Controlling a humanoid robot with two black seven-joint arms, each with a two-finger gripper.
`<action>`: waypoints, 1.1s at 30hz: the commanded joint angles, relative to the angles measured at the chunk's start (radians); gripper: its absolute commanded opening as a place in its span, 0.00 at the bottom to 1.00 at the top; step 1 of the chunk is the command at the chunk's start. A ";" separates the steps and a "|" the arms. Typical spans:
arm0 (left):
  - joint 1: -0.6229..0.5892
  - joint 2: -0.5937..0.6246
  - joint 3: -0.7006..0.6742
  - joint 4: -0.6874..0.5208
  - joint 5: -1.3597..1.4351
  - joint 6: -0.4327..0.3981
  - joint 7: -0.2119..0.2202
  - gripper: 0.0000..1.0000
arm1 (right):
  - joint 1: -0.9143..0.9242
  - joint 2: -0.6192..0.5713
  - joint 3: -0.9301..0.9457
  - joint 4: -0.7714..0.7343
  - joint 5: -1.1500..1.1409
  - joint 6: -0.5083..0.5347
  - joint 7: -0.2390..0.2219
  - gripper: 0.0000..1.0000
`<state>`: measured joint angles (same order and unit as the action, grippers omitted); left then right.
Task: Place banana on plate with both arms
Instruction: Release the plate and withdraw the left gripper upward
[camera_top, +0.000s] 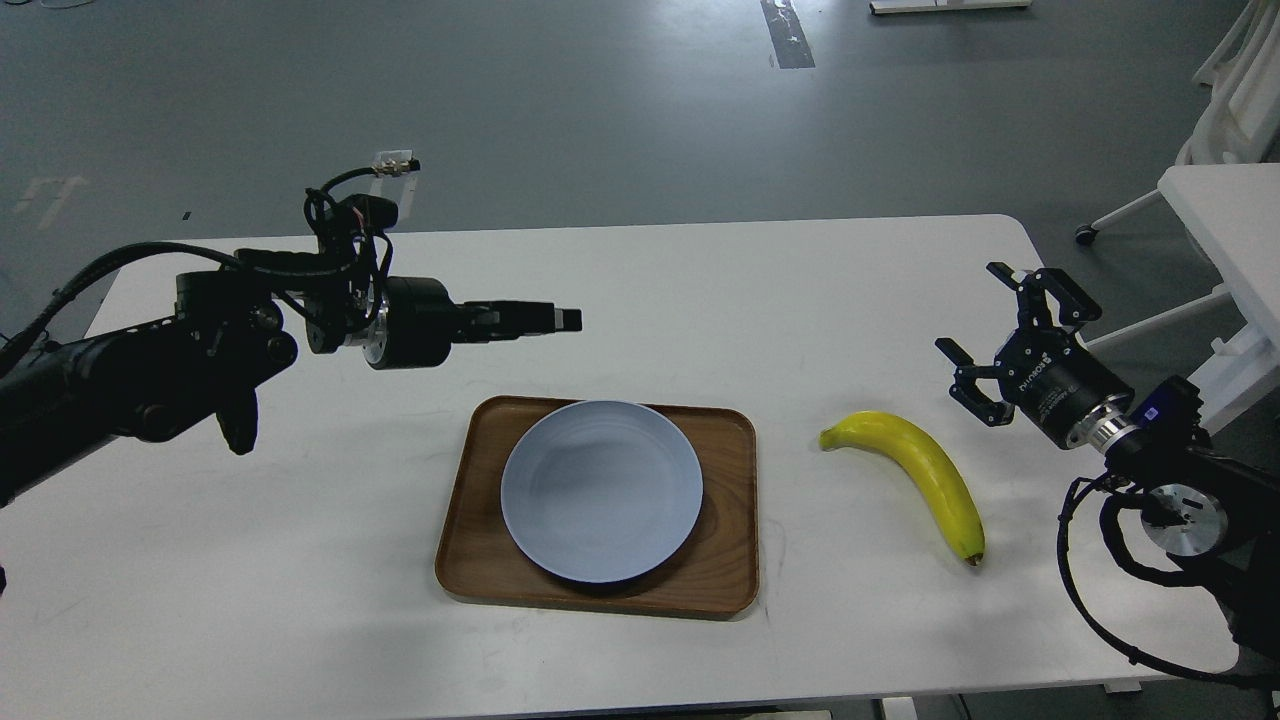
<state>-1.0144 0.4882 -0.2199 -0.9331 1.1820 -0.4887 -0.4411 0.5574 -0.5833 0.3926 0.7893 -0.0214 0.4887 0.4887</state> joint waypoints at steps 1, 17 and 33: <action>0.010 0.045 -0.073 0.004 -0.368 0.000 0.001 1.00 | 0.001 -0.001 0.000 0.001 0.000 0.000 0.000 1.00; 0.316 0.049 -0.295 0.125 -1.081 0.000 -0.010 1.00 | 0.004 0.013 -0.001 0.005 0.000 0.000 0.000 1.00; 0.359 0.007 -0.389 0.241 -1.073 0.000 -0.007 1.00 | 0.286 -0.283 -0.205 0.309 -0.348 0.000 0.000 1.00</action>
<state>-0.6501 0.4934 -0.6077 -0.6921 0.1081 -0.4887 -0.4479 0.7210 -0.7837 0.2869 1.0344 -0.2535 0.4887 0.4887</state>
